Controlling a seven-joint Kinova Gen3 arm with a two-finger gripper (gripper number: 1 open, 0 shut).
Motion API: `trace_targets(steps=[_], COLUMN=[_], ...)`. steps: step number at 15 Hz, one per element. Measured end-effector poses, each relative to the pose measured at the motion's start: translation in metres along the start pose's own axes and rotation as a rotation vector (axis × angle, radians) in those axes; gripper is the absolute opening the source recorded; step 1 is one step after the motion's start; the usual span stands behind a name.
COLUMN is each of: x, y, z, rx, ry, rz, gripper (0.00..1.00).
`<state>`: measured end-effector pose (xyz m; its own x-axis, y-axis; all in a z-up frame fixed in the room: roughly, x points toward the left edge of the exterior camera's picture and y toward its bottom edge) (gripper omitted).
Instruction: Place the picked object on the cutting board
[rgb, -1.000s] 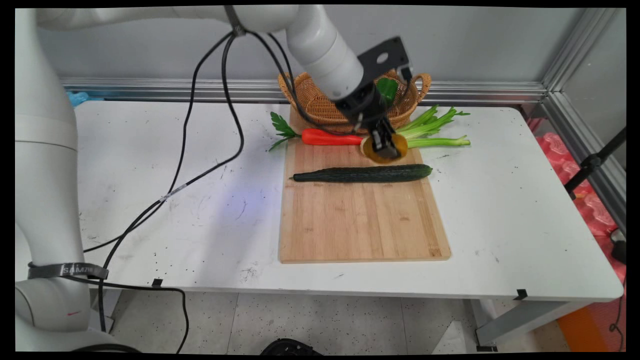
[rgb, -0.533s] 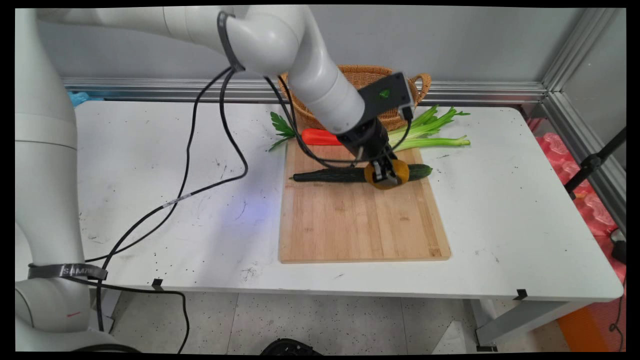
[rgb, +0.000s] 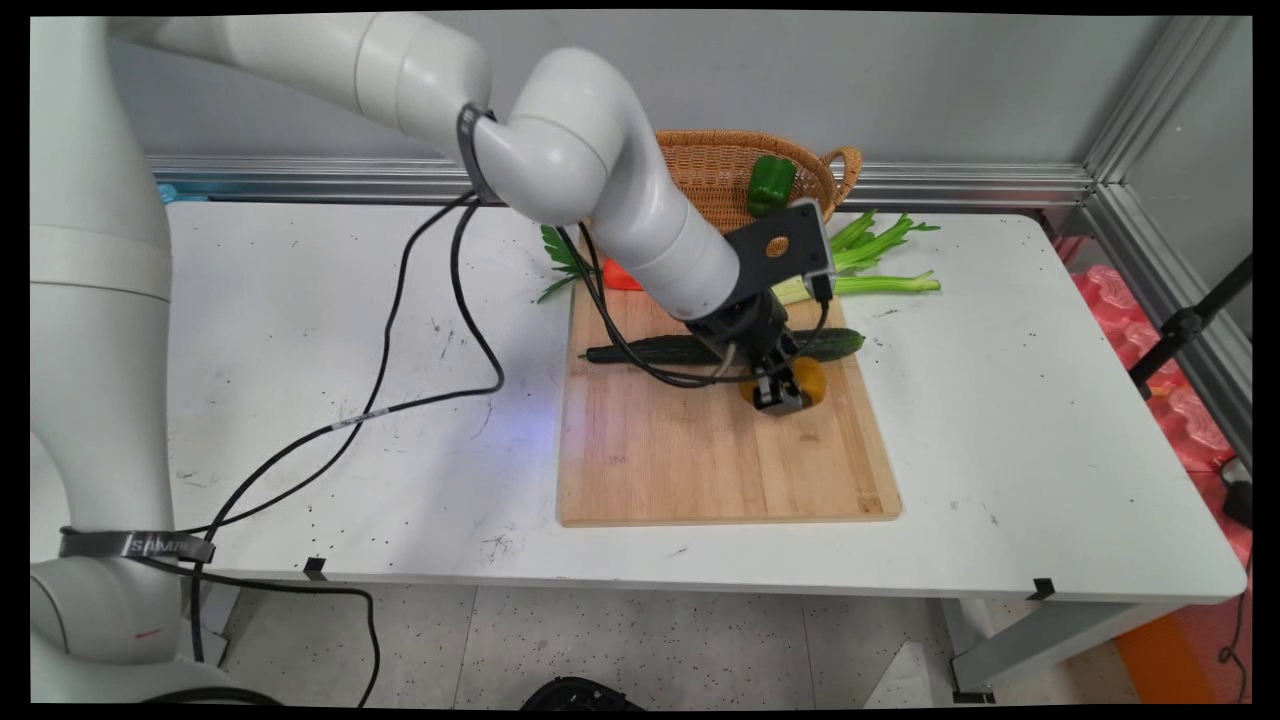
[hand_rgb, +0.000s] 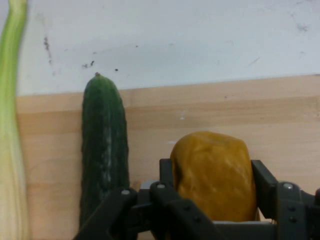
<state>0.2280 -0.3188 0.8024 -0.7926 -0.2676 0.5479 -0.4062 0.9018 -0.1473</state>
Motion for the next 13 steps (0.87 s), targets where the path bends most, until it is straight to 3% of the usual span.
trace_targets(steps=[8, 9, 13], x=[-0.005, -0.006, -0.007], y=[0.009, 0.01, 0.011], z=[0.022, 0.025, 0.03], rx=[-0.003, -0.003, 0.002], ry=[0.002, 0.003, 0.005], rz=[0.002, 0.002, -0.002], gripper=[0.0, 1.0, 1.0])
